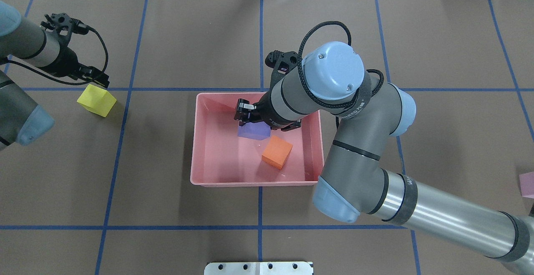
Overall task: Place blocks into pink bin with both arms
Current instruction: 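Withdraw the left gripper while the right gripper lowers the purple cube into the bin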
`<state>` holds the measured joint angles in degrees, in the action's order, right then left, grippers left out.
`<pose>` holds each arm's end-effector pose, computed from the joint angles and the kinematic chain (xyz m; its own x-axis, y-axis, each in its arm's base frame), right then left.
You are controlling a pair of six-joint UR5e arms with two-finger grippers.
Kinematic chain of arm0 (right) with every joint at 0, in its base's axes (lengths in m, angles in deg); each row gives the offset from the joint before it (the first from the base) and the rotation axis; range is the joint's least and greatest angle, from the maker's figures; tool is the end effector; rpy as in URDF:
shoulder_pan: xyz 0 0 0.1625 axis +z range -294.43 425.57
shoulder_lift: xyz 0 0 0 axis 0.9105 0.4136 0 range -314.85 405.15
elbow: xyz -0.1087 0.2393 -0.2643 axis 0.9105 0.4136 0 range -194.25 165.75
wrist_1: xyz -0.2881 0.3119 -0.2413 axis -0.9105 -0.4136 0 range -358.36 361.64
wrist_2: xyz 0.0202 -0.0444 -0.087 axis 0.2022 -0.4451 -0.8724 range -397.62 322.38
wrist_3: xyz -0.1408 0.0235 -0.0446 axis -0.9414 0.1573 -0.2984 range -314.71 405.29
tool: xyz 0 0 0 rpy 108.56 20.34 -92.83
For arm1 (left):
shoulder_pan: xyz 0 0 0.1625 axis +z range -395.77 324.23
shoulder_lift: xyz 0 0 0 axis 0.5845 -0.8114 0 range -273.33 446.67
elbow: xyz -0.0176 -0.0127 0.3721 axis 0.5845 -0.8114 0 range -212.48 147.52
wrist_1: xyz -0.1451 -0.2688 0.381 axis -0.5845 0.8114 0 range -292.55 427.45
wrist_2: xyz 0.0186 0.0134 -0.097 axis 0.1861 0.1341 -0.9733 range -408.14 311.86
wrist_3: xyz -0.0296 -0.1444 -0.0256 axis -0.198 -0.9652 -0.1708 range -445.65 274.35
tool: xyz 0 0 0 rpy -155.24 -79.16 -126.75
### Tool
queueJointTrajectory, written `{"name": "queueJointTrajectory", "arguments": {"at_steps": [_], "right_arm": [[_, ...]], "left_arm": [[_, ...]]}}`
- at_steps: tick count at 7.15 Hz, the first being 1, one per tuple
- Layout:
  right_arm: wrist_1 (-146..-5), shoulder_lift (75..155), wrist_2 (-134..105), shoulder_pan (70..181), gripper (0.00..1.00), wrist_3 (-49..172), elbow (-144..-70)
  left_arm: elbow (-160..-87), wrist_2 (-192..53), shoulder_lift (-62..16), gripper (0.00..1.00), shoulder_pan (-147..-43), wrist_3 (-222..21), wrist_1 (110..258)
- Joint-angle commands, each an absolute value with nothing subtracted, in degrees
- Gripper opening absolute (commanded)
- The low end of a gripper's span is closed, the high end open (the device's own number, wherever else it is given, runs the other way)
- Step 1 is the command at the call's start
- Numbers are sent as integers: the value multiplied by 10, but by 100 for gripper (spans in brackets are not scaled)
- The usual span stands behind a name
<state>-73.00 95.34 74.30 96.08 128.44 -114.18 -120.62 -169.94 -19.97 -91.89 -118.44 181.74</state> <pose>-0.5725 -0.4273 0.0582 0.3815 0.0963 0.9193 -0.1347 0.9897 -0.0478 0.3553 -0.6269 0.4357 0.6718 0.2810 -0.6853 -0.0821 0.9478 0.3081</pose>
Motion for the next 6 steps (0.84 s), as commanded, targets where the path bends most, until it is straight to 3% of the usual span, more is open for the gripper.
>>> {"name": "queueJointTrajectory", "arguments": {"at_steps": [1,2,6], "right_arm": [[-730,948,743,960,35,1284,-1133],[-730,946,743,959,98,1284,-1132],[-729,934,743,959,99,1324,-1135]], "left_arm": [[-1162,-1699,-199,100,-918,-1192,1870],[-1160,-1699,-199,100,-918,-1198,1872],[-1173,-1703,-199,100,-917,-1233,1872]]}}
